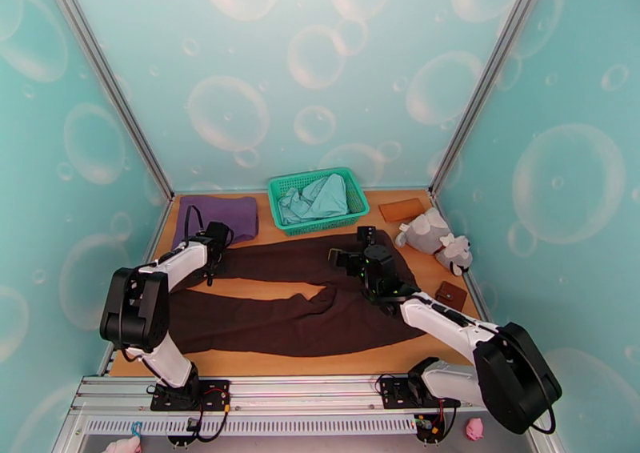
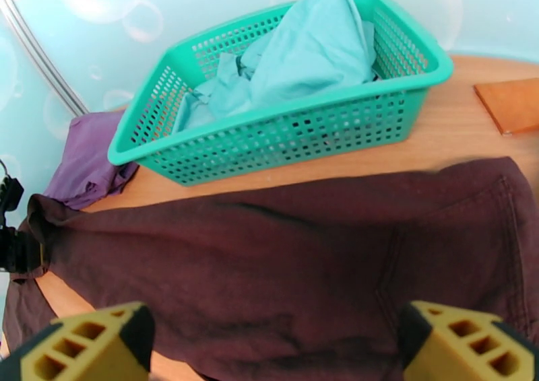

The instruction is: Fold and stack the trousers

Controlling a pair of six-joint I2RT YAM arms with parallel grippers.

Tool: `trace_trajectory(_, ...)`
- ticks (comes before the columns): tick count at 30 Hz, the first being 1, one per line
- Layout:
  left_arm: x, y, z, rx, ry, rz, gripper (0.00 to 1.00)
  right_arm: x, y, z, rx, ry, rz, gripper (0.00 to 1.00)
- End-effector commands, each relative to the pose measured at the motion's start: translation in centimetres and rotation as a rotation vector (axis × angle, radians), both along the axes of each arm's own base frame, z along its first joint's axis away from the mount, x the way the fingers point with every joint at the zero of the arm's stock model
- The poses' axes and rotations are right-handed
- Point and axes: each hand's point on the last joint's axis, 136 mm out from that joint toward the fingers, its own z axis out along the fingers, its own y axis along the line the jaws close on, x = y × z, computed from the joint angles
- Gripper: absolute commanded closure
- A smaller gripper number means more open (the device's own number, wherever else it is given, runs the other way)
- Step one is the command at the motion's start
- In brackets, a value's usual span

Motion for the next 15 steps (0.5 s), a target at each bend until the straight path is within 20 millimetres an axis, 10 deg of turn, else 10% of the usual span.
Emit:
trace_trajectory(1, 0.6, 0.1, -0.8, 0.005, -0.017, 0.017, 0.58, 0.3, 0.6, -0.7, -0.015, 0.003, 0.026, 0.01)
trace_trajectory(15, 0.3, 0.9, -1.6, 0.011, 0.014, 0.035, 0.85, 0.8, 0.9, -1.9, -0.041, 0.052, 0.034, 0.01)
